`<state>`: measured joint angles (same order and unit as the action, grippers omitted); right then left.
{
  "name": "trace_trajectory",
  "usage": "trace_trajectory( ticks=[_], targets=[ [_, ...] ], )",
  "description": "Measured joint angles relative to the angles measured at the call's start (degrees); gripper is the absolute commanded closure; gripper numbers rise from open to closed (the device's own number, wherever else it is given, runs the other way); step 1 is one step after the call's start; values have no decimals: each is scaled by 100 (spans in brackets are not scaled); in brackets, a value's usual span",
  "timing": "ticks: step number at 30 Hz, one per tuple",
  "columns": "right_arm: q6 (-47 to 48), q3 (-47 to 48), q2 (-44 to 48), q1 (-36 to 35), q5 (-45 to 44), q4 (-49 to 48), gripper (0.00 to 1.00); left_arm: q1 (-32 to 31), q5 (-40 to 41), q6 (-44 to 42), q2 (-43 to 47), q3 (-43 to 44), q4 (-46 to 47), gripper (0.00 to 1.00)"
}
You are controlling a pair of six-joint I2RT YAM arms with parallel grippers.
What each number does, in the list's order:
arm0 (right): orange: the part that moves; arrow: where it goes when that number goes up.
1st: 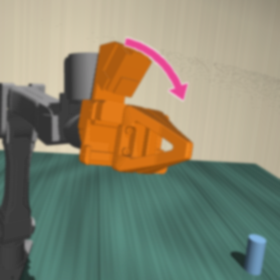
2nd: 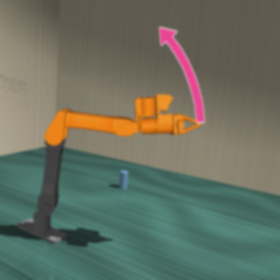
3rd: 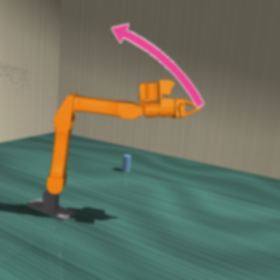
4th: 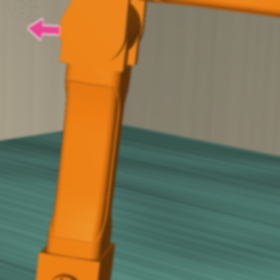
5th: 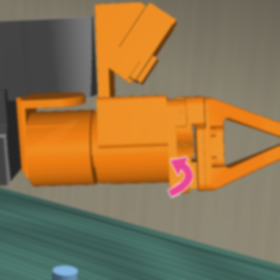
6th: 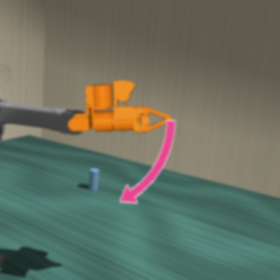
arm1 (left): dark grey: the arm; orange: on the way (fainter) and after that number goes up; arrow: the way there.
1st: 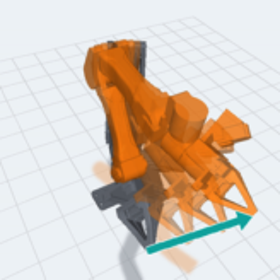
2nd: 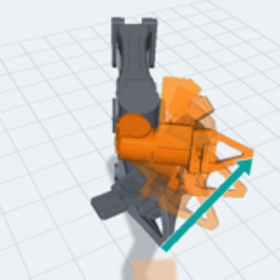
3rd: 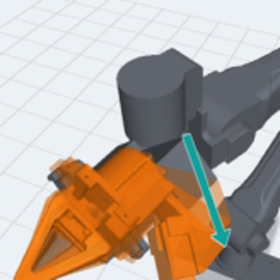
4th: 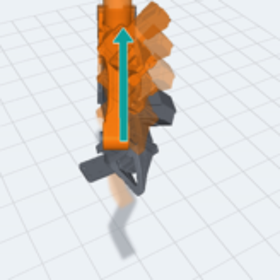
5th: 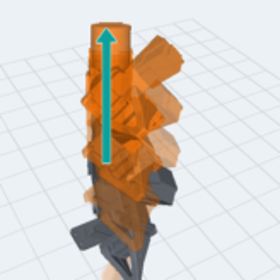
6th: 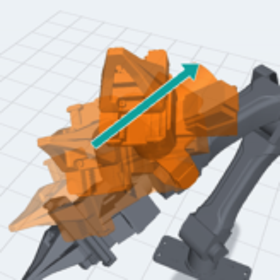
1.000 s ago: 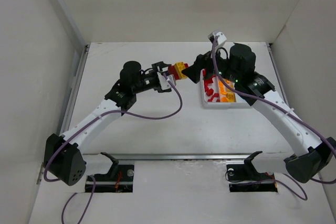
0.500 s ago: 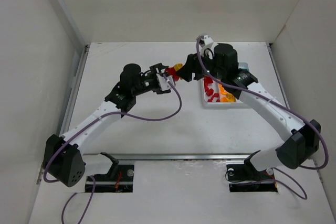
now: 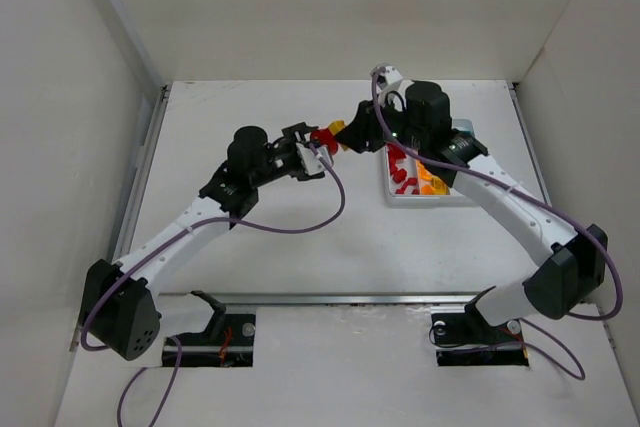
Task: Sort the legos into containers by color
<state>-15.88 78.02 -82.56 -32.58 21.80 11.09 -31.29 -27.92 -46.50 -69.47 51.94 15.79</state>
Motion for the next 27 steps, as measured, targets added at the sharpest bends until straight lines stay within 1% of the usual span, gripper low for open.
trace_trajectory(
  ticks=[5, 11, 15, 18, 21, 23, 25, 26, 27],
  targets=[
    [-17, -256, 85, 238, 234, -101, 100, -22, -24, -52, -2, -83, 15, 100],
    [-46, -695, 511, 990, 326, -125, 100, 190, 129, -144, -7, -310, -249, 100],
    [-63, -815, 723, 1248, 208, -179, 100, 201, 164, -219, -7, -431, -457, 100],
    [-63, -1123, 946, 1386, -579, -201, 100, 201, 168, -232, -9, -461, -560, 100],
    [-17, -1327, 863, 1591, -1853, -35, 100, 201, 173, -208, -9, -463, -581, 100],
    [116, -1327, 485, 1794, -2459, 85, 100, 201, 170, -181, -9, -470, -584, 100],
    [264, -1270, -59, 1958, -2769, 297, 100, 201, 168, -153, -9, -470, -584, 100],
    [352, -1237, -398, 2048, -2879, 411, 94, 201, 166, -131, -7, -470, -577, 100],
    [415, -1237, -654, 2103, -2953, 511, 94, 201, 166, -118, -7, -470, -579, 100]
  ],
)
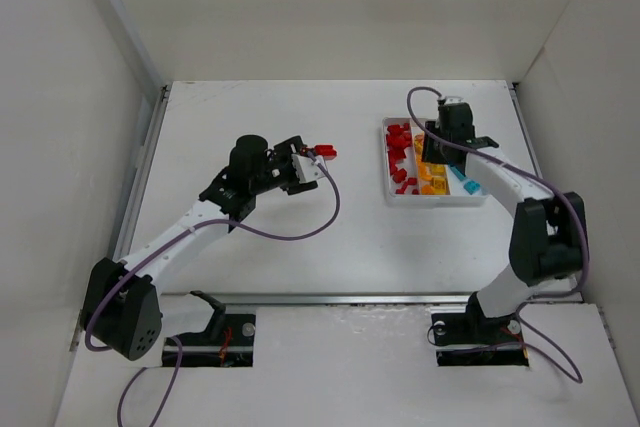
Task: Sort the legos into containers by color
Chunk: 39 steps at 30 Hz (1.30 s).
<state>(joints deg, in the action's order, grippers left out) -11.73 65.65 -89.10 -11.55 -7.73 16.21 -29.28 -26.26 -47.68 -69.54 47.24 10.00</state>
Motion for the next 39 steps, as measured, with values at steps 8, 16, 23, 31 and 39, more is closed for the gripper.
trace_trajectory(
  ticks=[8, 16, 23, 31, 39],
  targets=[
    [262, 35, -643, 175, -79, 520, 37, 0, -7, 66, 0, 0, 0, 100],
    [374, 243, -612, 175, -31, 654, 29, 0, -57, 90, 0, 0, 0, 100],
    [1241, 59, 682, 76, 1779, 354, 0, 2, -319, 90, 9, 0, 2, 100],
    [3700, -660, 2004, -1325, 4435, -680, 1, 4, -1355, -466, 269, 2, -162, 100],
    [4671, -584, 1493, -1663, 5125, -726, 5, 4, -2225, -1515, 310, 306, -1165, 100]
  ],
)
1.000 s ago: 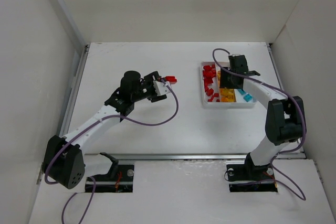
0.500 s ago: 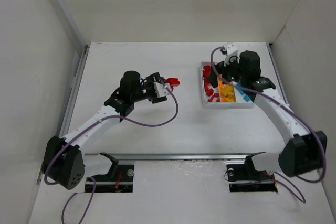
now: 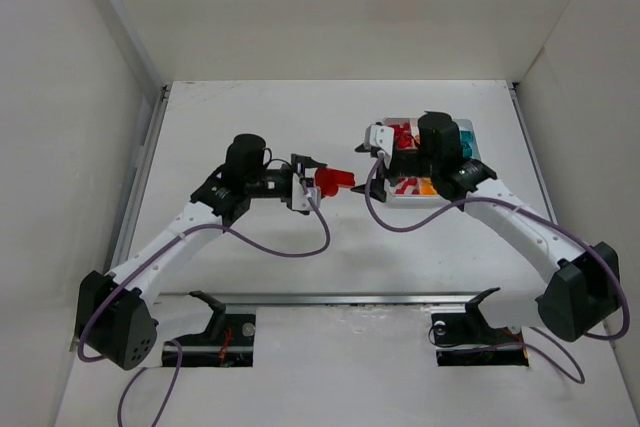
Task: Sort the legos into containers by color
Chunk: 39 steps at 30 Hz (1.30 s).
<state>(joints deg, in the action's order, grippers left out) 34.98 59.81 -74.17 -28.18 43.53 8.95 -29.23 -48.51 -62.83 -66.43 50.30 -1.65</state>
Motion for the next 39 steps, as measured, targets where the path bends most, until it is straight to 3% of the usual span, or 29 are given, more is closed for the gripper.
trace_trajectory(
  ticks=[3, 4, 6, 14, 16, 17, 21, 28, 33, 39],
  targets=[
    [175, 256, -203, -142, 181, 33, 14, -20, -107, -260, -2, 44, -260, 100],
    [245, 374, -275, -197, 245, 96, 28, -26, -114, -315, 0, 46, -304, 100],
    [393, 542, -385, -321, 372, 271, 43, -13, -61, -415, -2, 70, -358, 100],
    [726, 721, -654, -634, 490, 706, 44, -33, -144, -409, -2, 85, -400, 100],
    [765, 721, -634, -632, 479, 756, 52, -33, -140, -387, -2, 85, -393, 100],
    [780, 721, -621, -629, 459, 772, 57, -33, -140, -374, -2, 85, -393, 100],
    [772, 721, -590, -632, 411, 828, 100, -33, -160, -271, -35, 105, -400, 100],
    [59, 669, -496, -199, 483, 623, 100, -101, 59, 151, -293, 372, -369, 100],
    [-933, 573, -177, 756, -160, 142, 100, -66, 321, 525, -363, 369, -420, 100],
    [-2216, 306, -219, 905, -1379, -426, 100, -66, 645, 1069, -385, 275, -251, 100]
  ],
)
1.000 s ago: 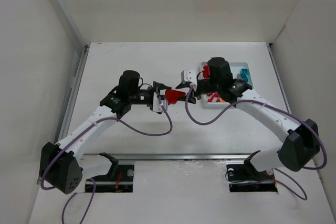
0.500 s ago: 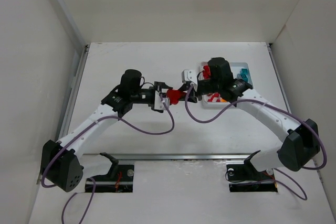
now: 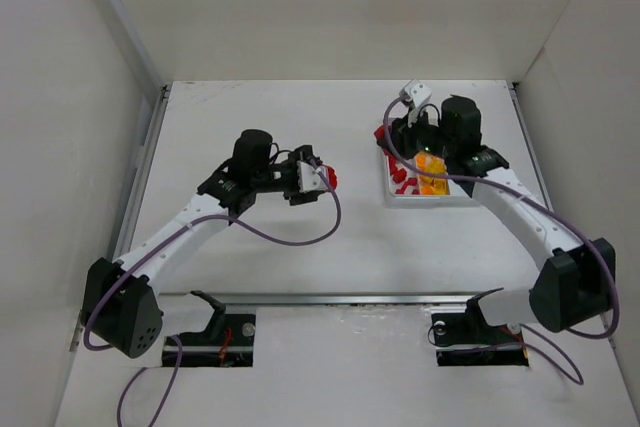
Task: Sort the legos into containers by color
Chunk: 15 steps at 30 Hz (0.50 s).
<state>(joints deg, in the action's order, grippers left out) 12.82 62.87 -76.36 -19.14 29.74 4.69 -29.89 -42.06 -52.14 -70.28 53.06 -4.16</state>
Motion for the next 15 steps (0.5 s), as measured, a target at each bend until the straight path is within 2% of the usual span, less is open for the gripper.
trace_trajectory(
  ticks=[3, 6, 11, 13, 14, 15],
  targets=[
    [-1012, -39, -404, 166, -1040, -136, 100, 0, 210, 275, -2, -24, 188, 100],
    [-1856, -98, -964, 380, -1923, -205, 94, 0, 378, 533, -7, -59, 365, 100],
    [-2566, -101, -1834, 444, -2546, -168, 81, 0, 603, 785, -59, -59, 601, 100],
    [-2673, -101, -2026, 444, -2638, -164, 69, 0, 660, 879, -85, -59, 697, 100],
    [-2710, -101, -2079, 442, -2667, -164, 49, 0, 675, 925, -105, -59, 743, 100],
    [-2758, -101, -2114, 442, -2708, -149, 38, 0, 686, 979, -129, -59, 796, 100]
  ],
)
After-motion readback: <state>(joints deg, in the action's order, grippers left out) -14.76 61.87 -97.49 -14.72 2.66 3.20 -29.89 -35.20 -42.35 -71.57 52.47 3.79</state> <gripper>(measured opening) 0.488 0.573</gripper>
